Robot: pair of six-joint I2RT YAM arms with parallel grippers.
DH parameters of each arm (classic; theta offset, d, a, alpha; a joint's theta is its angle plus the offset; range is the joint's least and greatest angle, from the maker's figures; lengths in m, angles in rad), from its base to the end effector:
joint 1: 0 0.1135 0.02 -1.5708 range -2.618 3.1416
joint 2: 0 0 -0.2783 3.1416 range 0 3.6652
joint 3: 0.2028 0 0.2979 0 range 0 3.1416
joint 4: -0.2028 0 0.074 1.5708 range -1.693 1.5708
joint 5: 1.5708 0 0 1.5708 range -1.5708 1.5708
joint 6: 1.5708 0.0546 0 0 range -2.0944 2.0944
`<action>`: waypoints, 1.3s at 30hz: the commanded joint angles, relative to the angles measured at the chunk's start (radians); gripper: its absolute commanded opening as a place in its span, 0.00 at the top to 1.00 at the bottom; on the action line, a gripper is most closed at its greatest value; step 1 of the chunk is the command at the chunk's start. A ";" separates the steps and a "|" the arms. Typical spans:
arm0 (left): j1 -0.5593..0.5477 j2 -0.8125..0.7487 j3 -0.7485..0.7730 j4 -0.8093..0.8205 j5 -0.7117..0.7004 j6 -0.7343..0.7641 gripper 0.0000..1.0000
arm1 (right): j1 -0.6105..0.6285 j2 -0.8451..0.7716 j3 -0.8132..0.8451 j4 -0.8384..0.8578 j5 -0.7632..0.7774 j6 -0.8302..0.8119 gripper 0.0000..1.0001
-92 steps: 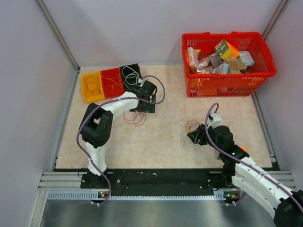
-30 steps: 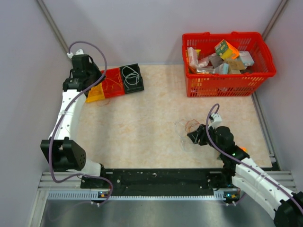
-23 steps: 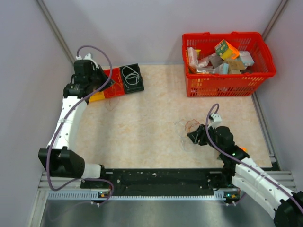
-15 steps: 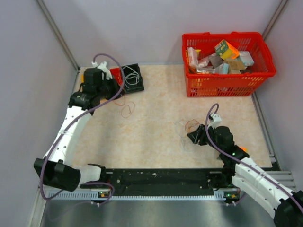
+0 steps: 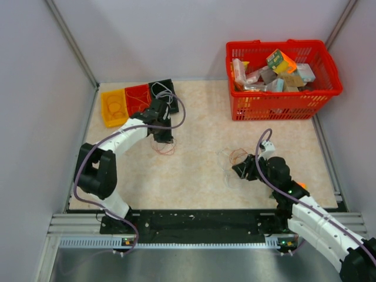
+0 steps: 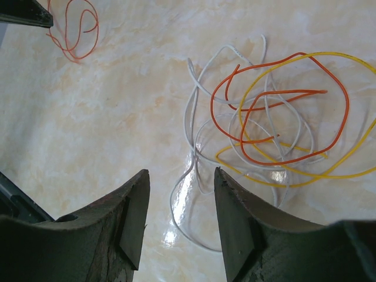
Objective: Untangle the cables
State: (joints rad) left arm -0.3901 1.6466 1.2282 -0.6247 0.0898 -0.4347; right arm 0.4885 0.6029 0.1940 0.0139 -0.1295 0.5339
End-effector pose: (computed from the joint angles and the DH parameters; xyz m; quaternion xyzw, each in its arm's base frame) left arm 0.3651 -0.1554 0.2164 -0.0098 0.9644 -0.1441 0.2213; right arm 0.1739 0.1004 0.1610 -0.0170 0.8310 0.3177 0.4564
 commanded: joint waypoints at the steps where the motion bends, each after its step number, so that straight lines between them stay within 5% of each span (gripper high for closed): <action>1: -0.015 0.027 0.002 0.091 -0.030 0.001 0.76 | -0.007 -0.011 -0.002 0.027 -0.002 -0.012 0.52; 7: -0.015 0.061 0.010 0.094 -0.050 -0.009 0.45 | -0.007 -0.005 -0.001 0.031 -0.005 -0.012 0.52; 11: -0.013 0.032 0.017 0.065 -0.154 -0.007 0.34 | -0.007 -0.005 -0.001 0.031 -0.002 -0.012 0.52; 14: 0.005 0.030 0.022 0.034 -0.223 -0.021 0.12 | -0.007 -0.005 0.001 0.031 -0.005 -0.012 0.52; 18: 0.092 0.050 0.022 0.008 -0.249 -0.108 0.18 | -0.007 -0.005 0.001 0.031 -0.005 -0.012 0.52; 22: 0.094 0.140 0.103 0.004 -0.329 -0.027 0.29 | -0.007 -0.005 -0.001 0.031 -0.010 -0.014 0.52; 31: 0.083 0.326 0.234 -0.015 -0.274 0.131 0.16 | -0.007 -0.018 -0.002 0.024 -0.010 -0.012 0.52; 39: 0.040 0.395 0.257 -0.036 -0.225 0.106 0.19 | -0.007 -0.015 -0.001 0.024 -0.013 -0.014 0.52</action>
State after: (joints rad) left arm -0.3176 2.0205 1.4685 -0.6609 -0.1513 -0.3359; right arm 0.4885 0.5964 0.1940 0.0135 -0.1341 0.5339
